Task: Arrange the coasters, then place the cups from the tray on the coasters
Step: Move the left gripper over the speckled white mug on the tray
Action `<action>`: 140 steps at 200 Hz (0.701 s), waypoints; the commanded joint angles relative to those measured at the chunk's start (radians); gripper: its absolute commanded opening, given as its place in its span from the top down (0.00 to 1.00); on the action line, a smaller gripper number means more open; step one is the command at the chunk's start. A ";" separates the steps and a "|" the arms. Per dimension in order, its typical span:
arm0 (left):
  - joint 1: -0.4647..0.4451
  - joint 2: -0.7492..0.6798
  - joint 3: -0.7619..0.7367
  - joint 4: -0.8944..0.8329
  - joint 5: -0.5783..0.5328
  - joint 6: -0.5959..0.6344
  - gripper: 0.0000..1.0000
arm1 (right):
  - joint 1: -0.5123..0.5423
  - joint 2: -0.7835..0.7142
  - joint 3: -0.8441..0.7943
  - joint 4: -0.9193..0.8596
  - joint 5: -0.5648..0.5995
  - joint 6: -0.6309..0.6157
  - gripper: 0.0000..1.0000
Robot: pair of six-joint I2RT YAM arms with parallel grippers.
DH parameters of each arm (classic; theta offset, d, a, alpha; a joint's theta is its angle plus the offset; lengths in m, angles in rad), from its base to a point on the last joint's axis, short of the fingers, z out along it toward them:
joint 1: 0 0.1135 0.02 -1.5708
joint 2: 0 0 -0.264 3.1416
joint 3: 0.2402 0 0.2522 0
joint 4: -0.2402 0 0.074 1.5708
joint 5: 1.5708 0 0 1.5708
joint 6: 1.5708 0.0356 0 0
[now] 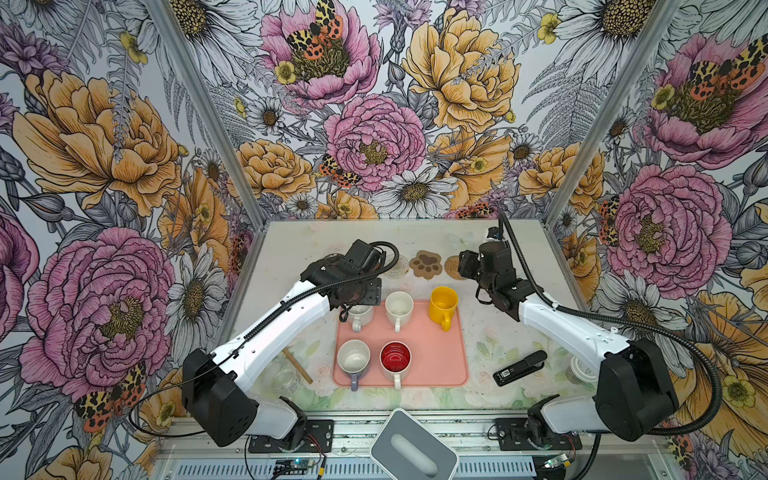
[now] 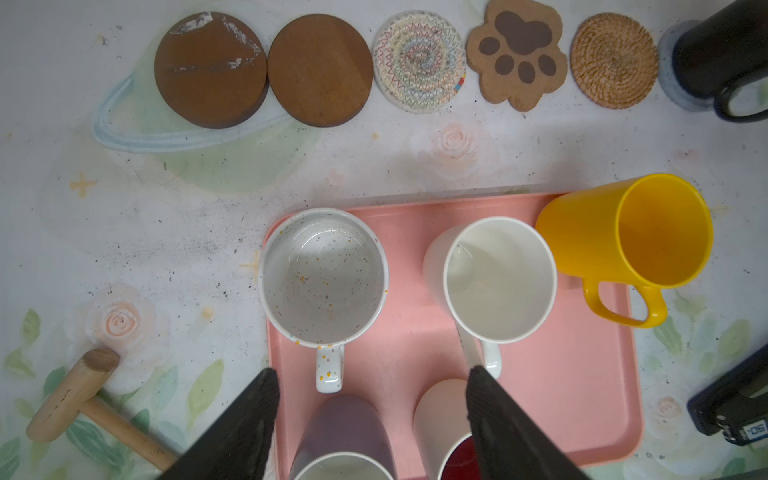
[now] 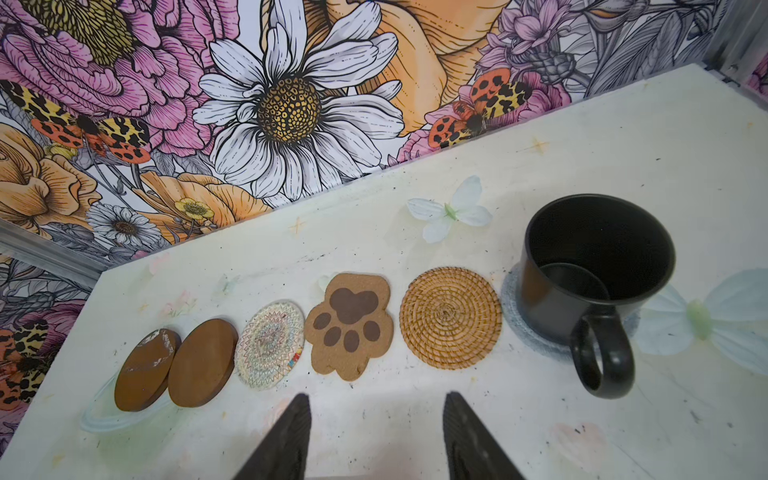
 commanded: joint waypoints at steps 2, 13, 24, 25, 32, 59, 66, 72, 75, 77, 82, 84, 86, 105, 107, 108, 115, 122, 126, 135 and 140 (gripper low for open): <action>-0.013 -0.052 -0.044 -0.030 -0.062 -0.064 0.30 | -0.008 0.005 -0.005 0.065 -0.039 0.024 0.47; -0.017 -0.070 -0.070 -0.030 -0.061 -0.082 0.32 | -0.009 0.010 -0.007 0.068 -0.048 0.026 0.46; -0.024 -0.085 -0.100 -0.028 -0.059 -0.098 0.32 | -0.008 0.013 -0.006 0.068 -0.058 0.031 0.47; -0.025 -0.086 -0.102 -0.028 -0.059 -0.100 0.32 | -0.008 0.014 -0.006 0.069 -0.058 0.031 0.47; -0.029 -0.094 -0.120 -0.028 -0.059 -0.109 0.33 | -0.008 0.016 -0.005 0.069 -0.062 0.034 0.47; -0.048 -0.109 -0.171 -0.026 -0.069 -0.140 0.37 | -0.009 0.018 -0.013 0.078 -0.070 0.043 0.47; -0.054 -0.109 -0.179 -0.026 -0.072 -0.145 0.39 | -0.009 0.019 -0.013 0.077 -0.072 0.045 0.47; -0.057 -0.107 -0.184 -0.025 -0.073 -0.148 0.41 | -0.010 0.017 -0.011 0.075 -0.074 0.045 0.47; -0.059 -0.106 -0.185 -0.025 -0.073 -0.148 0.41 | -0.009 0.016 -0.011 0.073 -0.076 0.045 0.47; -0.060 -0.106 -0.187 -0.025 -0.073 -0.149 0.41 | -0.009 0.016 -0.012 0.072 -0.077 0.046 0.47; -0.065 -0.103 -0.189 -0.024 -0.074 -0.149 0.42 | -0.008 0.015 -0.011 0.071 -0.078 0.047 0.47; -0.066 -0.103 -0.189 -0.025 -0.075 -0.149 0.42 | -0.007 0.015 -0.012 0.071 -0.079 0.047 0.47; -0.068 -0.102 -0.191 -0.023 -0.076 -0.149 0.42 | -0.008 0.015 -0.011 0.070 -0.079 0.047 0.47; -0.079 -0.088 -0.199 -0.023 -0.079 -0.150 0.42 | -0.009 0.012 -0.014 0.070 -0.081 0.049 0.47; -0.080 -0.086 -0.201 -0.022 -0.079 -0.150 0.42 | -0.009 0.011 -0.014 0.070 -0.081 0.049 0.47; -0.080 -0.085 -0.201 -0.022 -0.079 -0.150 0.42 | -0.009 0.012 -0.014 0.070 -0.080 0.049 0.47; -0.081 -0.078 -0.204 -0.020 -0.078 -0.151 0.42 | -0.009 0.011 -0.017 0.070 -0.080 0.050 0.47; -0.084 -0.071 -0.206 -0.014 -0.075 -0.153 0.42 | -0.010 0.012 -0.018 0.071 -0.079 0.049 0.46; -0.084 -0.067 -0.210 -0.011 -0.073 -0.153 0.42 | -0.008 0.012 -0.018 0.073 -0.081 0.051 0.47; -0.087 -0.057 -0.215 0.002 -0.066 -0.152 0.42 | -0.010 0.013 -0.019 0.076 -0.083 0.051 0.47; -0.088 -0.054 -0.218 0.011 -0.062 -0.154 0.42 | -0.008 0.015 -0.020 0.076 -0.086 0.052 0.47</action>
